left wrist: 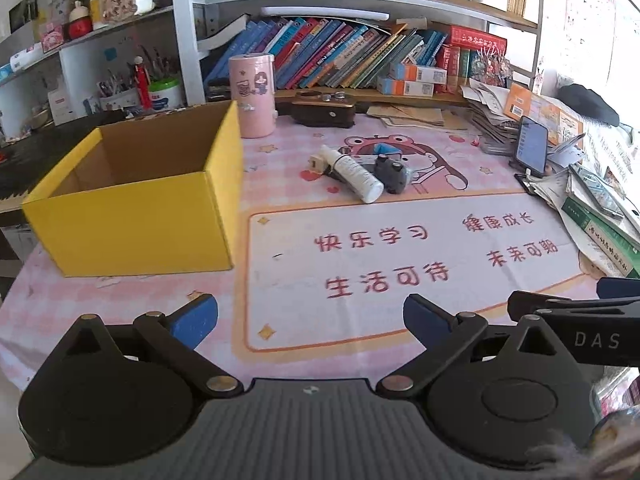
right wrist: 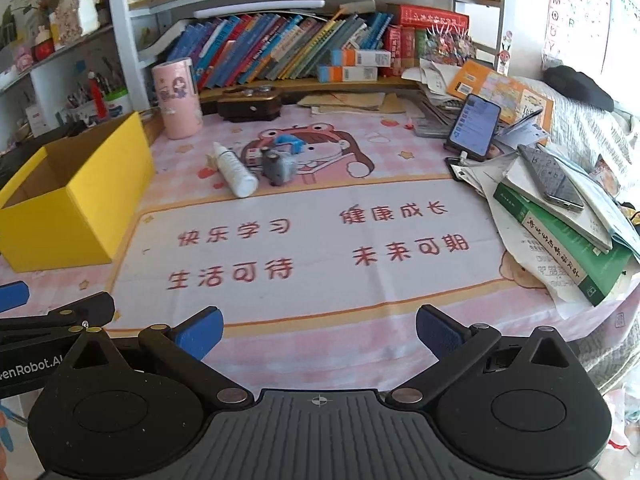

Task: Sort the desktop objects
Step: 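Withdraw both tools from the box and move toward the spray bottle, then grasp the white spray bottle with the left gripper while the right grasps the grey toy truck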

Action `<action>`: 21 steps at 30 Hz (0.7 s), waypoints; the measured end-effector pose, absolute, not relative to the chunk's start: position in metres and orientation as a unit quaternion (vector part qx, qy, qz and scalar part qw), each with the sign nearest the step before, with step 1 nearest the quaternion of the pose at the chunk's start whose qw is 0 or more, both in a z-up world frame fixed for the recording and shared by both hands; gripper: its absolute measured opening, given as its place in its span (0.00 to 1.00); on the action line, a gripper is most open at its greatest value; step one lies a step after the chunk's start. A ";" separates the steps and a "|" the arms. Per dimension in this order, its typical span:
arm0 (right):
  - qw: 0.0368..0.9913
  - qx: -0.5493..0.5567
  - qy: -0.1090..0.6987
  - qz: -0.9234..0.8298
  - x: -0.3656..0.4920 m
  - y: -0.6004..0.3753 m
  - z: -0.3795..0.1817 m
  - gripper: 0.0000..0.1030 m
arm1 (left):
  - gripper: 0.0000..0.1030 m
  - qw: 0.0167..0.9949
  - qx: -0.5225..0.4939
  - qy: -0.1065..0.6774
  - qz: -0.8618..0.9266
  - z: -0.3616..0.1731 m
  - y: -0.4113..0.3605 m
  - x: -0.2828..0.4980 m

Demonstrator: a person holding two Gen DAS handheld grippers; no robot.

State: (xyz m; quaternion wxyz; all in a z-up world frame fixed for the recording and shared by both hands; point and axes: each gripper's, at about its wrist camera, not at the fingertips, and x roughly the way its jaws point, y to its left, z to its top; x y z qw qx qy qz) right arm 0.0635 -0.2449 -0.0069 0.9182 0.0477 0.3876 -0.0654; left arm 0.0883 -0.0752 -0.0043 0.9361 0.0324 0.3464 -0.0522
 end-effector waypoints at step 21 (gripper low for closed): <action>0.914 0.024 0.402 0.055 0.160 -0.308 -0.031 0.81 | 0.97 0.923 0.014 0.384 0.023 -0.020 -0.144 0.163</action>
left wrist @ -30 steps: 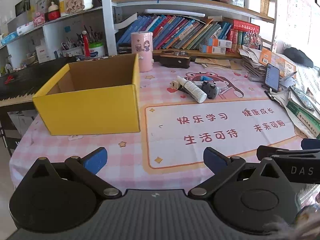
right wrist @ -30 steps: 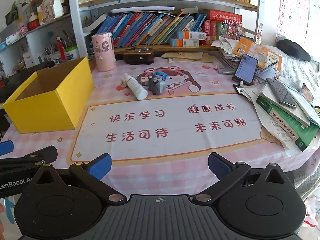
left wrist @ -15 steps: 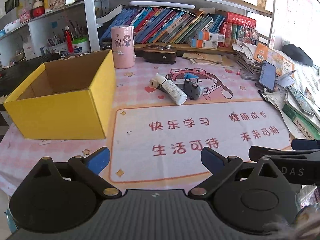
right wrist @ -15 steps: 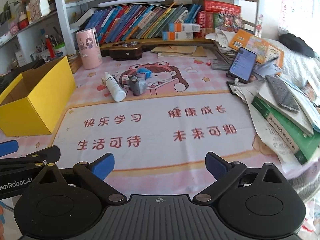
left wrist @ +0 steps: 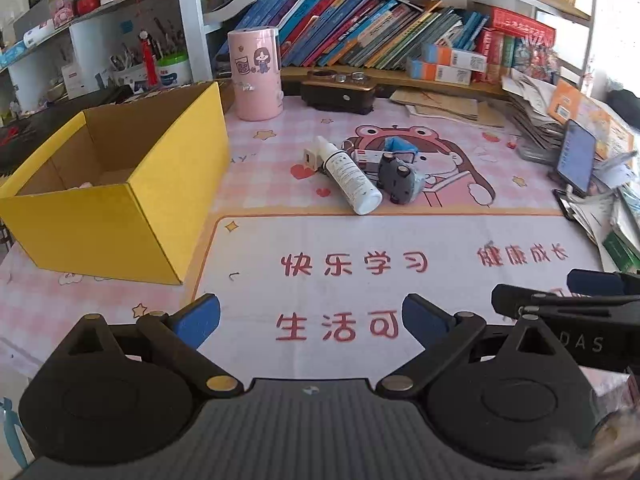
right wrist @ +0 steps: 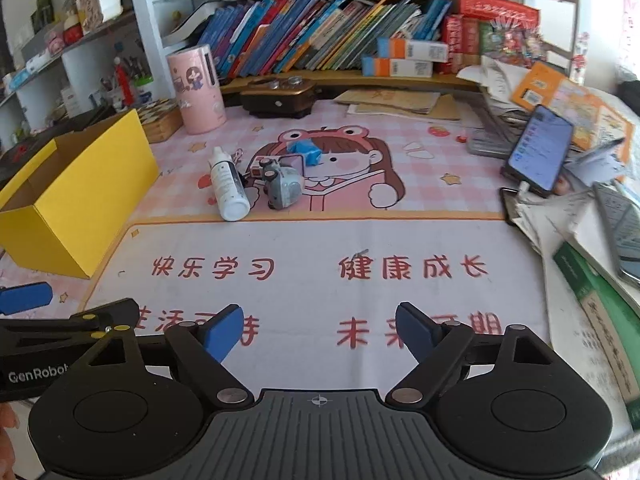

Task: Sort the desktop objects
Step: 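Grasp the white spray bottle with the left gripper while the right grasps the grey toy truck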

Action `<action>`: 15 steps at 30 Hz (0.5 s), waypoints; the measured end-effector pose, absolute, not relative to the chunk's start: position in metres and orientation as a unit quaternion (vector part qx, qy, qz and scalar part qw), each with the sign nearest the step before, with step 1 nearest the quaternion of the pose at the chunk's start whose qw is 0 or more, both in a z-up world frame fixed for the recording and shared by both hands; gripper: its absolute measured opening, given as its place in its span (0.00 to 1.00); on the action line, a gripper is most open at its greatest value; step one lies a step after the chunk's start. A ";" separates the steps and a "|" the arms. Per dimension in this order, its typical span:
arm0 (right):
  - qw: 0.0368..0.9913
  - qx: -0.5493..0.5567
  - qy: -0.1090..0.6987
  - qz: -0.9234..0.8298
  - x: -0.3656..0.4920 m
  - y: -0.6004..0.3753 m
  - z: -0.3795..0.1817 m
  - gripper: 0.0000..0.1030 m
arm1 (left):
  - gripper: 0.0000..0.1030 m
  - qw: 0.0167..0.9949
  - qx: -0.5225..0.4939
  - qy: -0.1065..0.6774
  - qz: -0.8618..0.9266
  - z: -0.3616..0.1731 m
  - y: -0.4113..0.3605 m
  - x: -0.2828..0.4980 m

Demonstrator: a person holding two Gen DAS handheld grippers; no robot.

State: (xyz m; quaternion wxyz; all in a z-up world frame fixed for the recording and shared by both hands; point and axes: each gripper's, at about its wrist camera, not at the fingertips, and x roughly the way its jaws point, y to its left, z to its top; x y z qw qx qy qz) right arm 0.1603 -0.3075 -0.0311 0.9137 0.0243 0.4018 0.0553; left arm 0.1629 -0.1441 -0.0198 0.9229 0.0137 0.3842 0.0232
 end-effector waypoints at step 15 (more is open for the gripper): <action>0.921 -0.064 0.349 0.161 0.268 -0.292 -0.051 0.64 | 0.97 0.924 0.014 0.375 0.074 -0.028 -0.151 0.231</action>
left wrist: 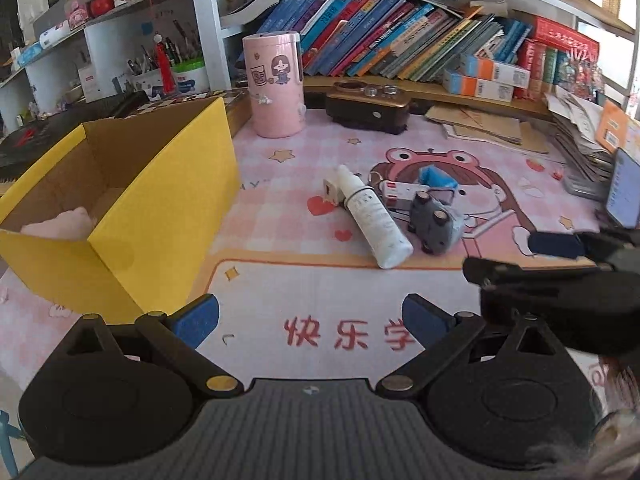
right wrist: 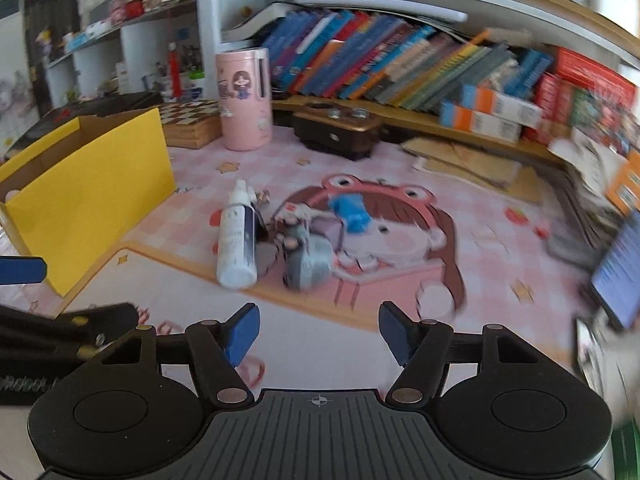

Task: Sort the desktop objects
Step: 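Grasp the white spray bottle with the left gripper while the right grasps the grey toy truck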

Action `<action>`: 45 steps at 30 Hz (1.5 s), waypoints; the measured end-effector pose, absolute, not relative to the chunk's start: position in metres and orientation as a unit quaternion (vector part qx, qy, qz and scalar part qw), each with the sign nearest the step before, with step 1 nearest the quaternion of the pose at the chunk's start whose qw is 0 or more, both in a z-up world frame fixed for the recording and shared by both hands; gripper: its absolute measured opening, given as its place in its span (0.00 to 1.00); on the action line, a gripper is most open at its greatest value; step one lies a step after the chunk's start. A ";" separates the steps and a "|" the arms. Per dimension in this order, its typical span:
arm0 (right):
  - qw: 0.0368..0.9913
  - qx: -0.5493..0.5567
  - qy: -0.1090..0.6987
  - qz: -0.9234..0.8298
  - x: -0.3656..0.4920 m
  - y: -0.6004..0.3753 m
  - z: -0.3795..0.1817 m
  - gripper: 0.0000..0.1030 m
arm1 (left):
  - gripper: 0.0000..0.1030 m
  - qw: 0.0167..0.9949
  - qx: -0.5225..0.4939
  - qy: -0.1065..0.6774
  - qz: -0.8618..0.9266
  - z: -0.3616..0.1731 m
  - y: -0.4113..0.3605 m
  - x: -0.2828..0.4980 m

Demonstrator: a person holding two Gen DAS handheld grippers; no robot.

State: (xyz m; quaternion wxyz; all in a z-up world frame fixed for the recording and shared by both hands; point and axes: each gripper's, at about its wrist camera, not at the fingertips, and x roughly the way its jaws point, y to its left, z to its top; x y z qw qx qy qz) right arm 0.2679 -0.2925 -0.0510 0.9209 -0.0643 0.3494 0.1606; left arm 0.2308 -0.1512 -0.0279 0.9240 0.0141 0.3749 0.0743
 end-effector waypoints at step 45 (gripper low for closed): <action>0.913 -0.025 0.364 0.184 0.273 -0.323 -0.041 0.39 | 0.30 0.914 -0.089 0.395 0.019 -0.061 -0.157 0.335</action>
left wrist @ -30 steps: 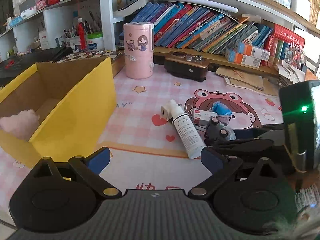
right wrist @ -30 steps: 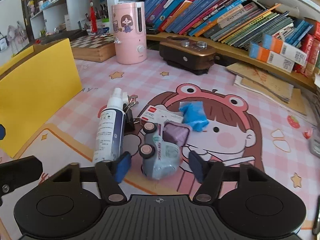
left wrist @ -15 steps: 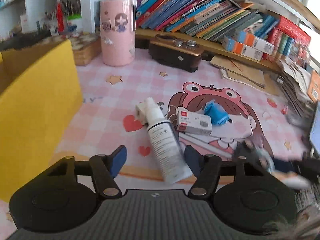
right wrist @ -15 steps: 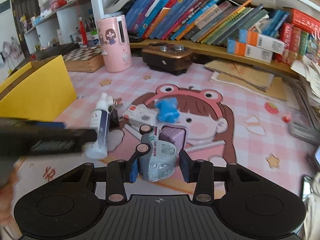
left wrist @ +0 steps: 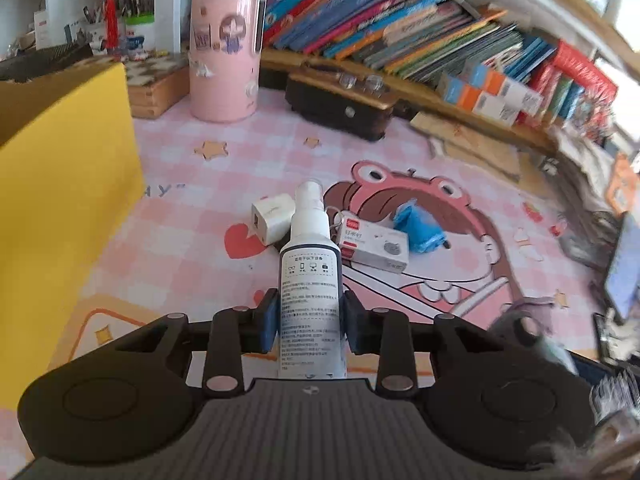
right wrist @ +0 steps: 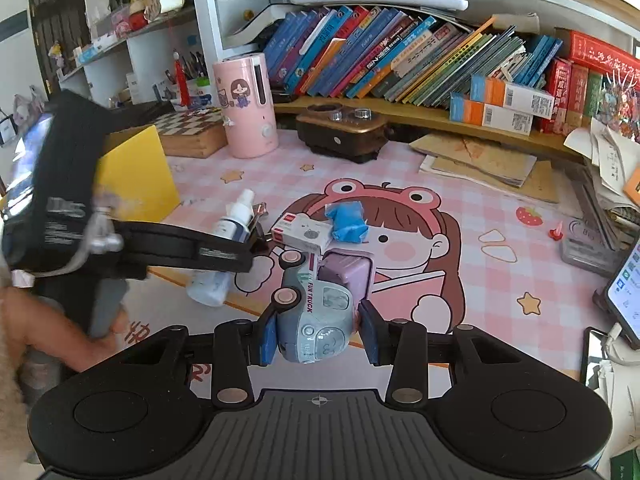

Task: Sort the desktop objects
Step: 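Grasp the white spray bottle with the left gripper while the right grasps the grey toy truck, then lift the spray bottle and toy truck and carry both to the yellow box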

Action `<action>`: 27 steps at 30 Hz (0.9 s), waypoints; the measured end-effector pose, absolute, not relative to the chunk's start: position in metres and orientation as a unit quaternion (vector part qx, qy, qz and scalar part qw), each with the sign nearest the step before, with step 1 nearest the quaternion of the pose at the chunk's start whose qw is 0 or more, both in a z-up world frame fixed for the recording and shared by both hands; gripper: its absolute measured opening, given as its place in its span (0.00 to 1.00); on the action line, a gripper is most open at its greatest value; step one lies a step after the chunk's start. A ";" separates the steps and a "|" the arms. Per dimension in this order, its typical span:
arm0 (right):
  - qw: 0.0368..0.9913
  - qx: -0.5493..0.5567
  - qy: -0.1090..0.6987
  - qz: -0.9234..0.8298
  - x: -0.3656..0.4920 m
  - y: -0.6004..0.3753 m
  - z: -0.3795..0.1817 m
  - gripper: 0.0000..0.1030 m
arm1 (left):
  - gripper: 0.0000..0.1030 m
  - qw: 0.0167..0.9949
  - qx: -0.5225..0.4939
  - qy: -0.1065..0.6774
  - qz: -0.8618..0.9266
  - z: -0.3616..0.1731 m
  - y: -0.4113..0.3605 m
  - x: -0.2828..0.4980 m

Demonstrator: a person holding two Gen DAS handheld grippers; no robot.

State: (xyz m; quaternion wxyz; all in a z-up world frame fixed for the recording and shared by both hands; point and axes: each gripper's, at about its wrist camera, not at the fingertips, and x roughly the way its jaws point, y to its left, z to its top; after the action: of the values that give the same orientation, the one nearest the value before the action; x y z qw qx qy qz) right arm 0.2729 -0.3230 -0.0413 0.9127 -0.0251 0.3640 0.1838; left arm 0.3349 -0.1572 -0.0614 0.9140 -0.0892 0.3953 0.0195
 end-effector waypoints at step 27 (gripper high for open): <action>0.916 0.019 0.375 0.138 0.141 -0.283 -0.006 0.40 | 0.30 0.933 -0.040 0.355 -0.051 0.010 -0.115 0.145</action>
State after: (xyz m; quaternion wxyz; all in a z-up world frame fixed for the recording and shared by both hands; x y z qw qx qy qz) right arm 0.1409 -0.2833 -0.0055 0.9163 0.0190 0.3755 0.1378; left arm 0.1450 -0.1155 0.0098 0.9325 -0.0402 0.3551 -0.0511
